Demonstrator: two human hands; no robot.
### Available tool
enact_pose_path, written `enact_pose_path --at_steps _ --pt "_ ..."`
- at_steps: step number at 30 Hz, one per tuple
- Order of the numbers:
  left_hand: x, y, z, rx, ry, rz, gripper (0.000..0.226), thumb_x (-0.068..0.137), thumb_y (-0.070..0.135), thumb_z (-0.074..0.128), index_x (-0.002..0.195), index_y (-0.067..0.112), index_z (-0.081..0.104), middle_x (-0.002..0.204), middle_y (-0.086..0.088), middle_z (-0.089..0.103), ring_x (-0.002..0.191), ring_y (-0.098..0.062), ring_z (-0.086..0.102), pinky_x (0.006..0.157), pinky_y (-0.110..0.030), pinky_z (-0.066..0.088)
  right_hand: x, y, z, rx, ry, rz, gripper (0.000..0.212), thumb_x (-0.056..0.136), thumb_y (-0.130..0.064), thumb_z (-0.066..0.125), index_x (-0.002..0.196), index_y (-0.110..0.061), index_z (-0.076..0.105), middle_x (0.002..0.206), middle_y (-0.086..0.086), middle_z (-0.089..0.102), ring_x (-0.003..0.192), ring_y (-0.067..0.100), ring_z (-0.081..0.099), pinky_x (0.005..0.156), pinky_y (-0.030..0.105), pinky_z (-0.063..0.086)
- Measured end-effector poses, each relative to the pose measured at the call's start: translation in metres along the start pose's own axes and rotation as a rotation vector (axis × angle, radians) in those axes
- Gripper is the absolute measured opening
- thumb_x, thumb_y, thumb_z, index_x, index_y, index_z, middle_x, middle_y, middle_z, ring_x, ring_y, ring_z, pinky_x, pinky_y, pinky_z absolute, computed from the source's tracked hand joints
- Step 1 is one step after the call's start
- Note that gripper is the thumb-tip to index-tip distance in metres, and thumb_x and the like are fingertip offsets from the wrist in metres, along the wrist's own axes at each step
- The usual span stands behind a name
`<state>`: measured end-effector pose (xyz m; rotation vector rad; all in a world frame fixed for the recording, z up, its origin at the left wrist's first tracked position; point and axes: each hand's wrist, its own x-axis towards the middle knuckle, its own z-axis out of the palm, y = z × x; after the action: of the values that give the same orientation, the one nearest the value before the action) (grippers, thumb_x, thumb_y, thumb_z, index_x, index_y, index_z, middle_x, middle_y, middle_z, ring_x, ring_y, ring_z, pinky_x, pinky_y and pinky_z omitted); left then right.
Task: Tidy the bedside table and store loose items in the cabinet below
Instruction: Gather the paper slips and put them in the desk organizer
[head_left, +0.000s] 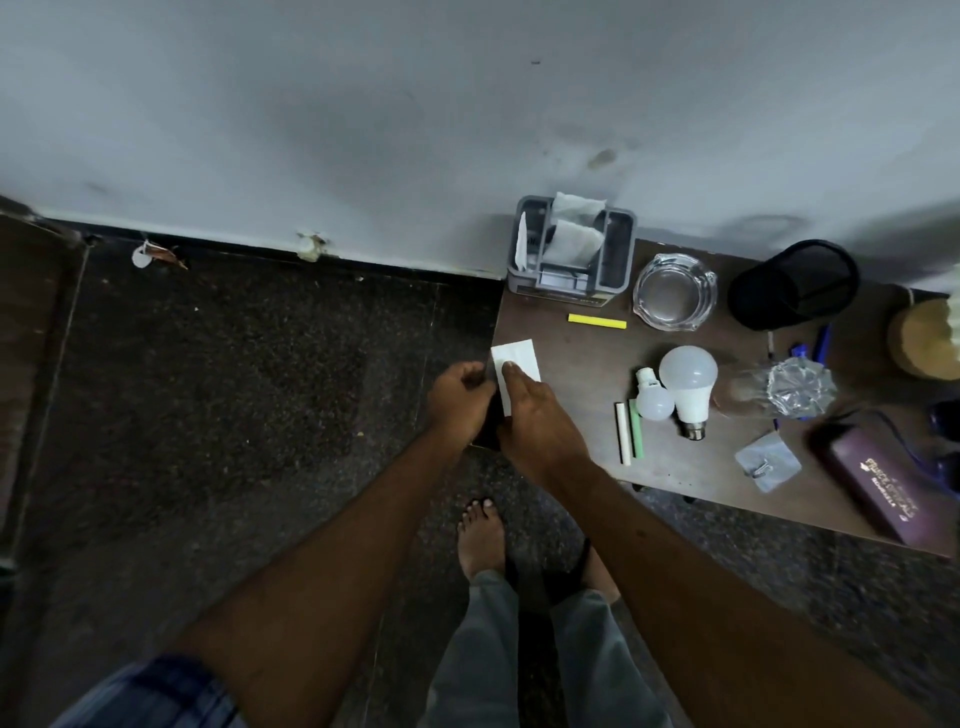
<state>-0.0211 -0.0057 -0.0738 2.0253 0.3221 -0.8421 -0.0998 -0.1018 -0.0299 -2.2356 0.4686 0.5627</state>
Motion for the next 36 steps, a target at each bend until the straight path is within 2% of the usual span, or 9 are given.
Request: enact_pose_path --at_steps 4,8,14,19,23,25,28,31,36 --pt "0.013 -0.004 -0.004 -0.086 -0.057 -0.099 0.02 0.092 0.01 0.065 0.111 0.011 0.072 0.111 -0.011 0.074 0.095 -0.024 0.071 0.092 -0.044 0.058 0.007 -0.007 0.004 -0.016 -0.006 -0.041 0.081 0.096 -0.012 0.064 0.16 -0.004 0.015 0.164 0.018 0.027 0.15 0.031 0.028 0.12 0.037 0.027" --pt "0.021 -0.001 -0.009 -0.106 -0.094 -0.134 0.019 0.094 0.011 0.064 0.109 0.007 0.073 0.107 -0.016 0.074 0.082 -0.023 0.069 0.076 -0.035 0.057 0.012 -0.012 0.006 -0.019 0.011 -0.061 0.078 0.096 -0.008 0.063 0.16 -0.005 0.018 0.162 0.019 0.032 0.147 0.032 0.033 0.118 0.039 0.031" --pt "0.029 -0.001 -0.009 -0.09 -0.103 -0.134 0.012 0.091 0.01 0.066 0.099 0.007 0.074 0.101 -0.018 0.075 0.09 -0.031 0.073 0.082 -0.042 0.06 0.014 -0.012 0.003 0.059 0.036 -0.046 0.069 0.095 -0.002 0.057 0.157 -0.005 0.027 0.152 0.019 0.046 0.138 0.033 0.042 0.112 0.038 0.037" --pt "0.034 0.0 -0.01 -0.001 -0.057 -0.039 0.006 0.088 0.01 0.07 0.092 0.011 0.074 0.096 -0.015 0.076 0.089 -0.031 0.074 0.083 -0.05 0.06 0.018 -0.004 0.003 0.193 0.086 0.003 0.06 0.097 -0.005 0.055 0.154 -0.015 0.038 0.15 0.011 0.051 0.135 0.026 0.048 0.108 0.034 0.041" --pt "0.029 0.006 -0.018 0.154 -0.071 0.101 0.011 0.088 0.016 0.071 0.094 0.007 0.072 0.09 -0.012 0.074 0.084 -0.03 0.072 0.078 -0.049 0.06 0.024 0.01 -0.006 0.37 0.227 0.048 0.051 0.093 -0.007 0.065 0.142 -0.015 0.053 0.14 0.004 0.059 0.121 0.014 0.057 0.097 0.009 0.046" --pt "0.025 0.008 -0.025 0.227 -0.123 0.224 0.012 0.087 0.024 0.069 0.092 0.012 0.069 0.085 -0.008 0.072 0.081 -0.028 0.07 0.075 -0.048 0.059 0.028 0.018 -0.015 0.396 0.269 0.052 0.05 0.09 -0.01 0.071 0.138 -0.016 0.055 0.134 0.002 0.062 0.118 0.014 0.06 0.1 0.018 0.049" --pt "0.018 0.015 -0.031 0.318 -0.222 0.383 0.01 0.089 0.028 0.066 0.085 0.021 0.06 0.073 0.005 0.064 0.068 -0.012 0.062 0.066 -0.036 0.056 0.03 0.024 -0.029 0.347 0.26 0.011 0.053 0.087 -0.014 0.075 0.135 -0.019 0.056 0.132 0.001 0.061 0.118 0.016 0.06 0.104 0.033 0.05" --pt "0.008 0.027 -0.032 0.379 -0.322 0.472 0.007 0.094 0.02 0.065 0.091 0.023 0.059 0.078 0.011 0.062 0.071 -0.002 0.059 0.067 -0.023 0.049 0.03 0.027 -0.047 0.264 0.223 -0.023 0.047 0.088 -0.018 0.075 0.132 -0.017 0.06 0.129 0.001 0.062 0.118 0.017 0.059 0.103 0.034 0.049" --pt "0.0 0.044 -0.023 0.325 -0.416 0.509 0.004 0.094 0.021 0.065 0.098 0.02 0.064 0.084 0.007 0.066 0.074 -0.003 0.062 0.067 -0.019 0.05 0.024 0.033 -0.074 0.266 0.167 0.009 0.015 0.091 -0.022 0.074 0.106 -0.02 0.071 0.098 -0.008 0.072 0.088 0.01 0.067 0.08 0.028 0.053"
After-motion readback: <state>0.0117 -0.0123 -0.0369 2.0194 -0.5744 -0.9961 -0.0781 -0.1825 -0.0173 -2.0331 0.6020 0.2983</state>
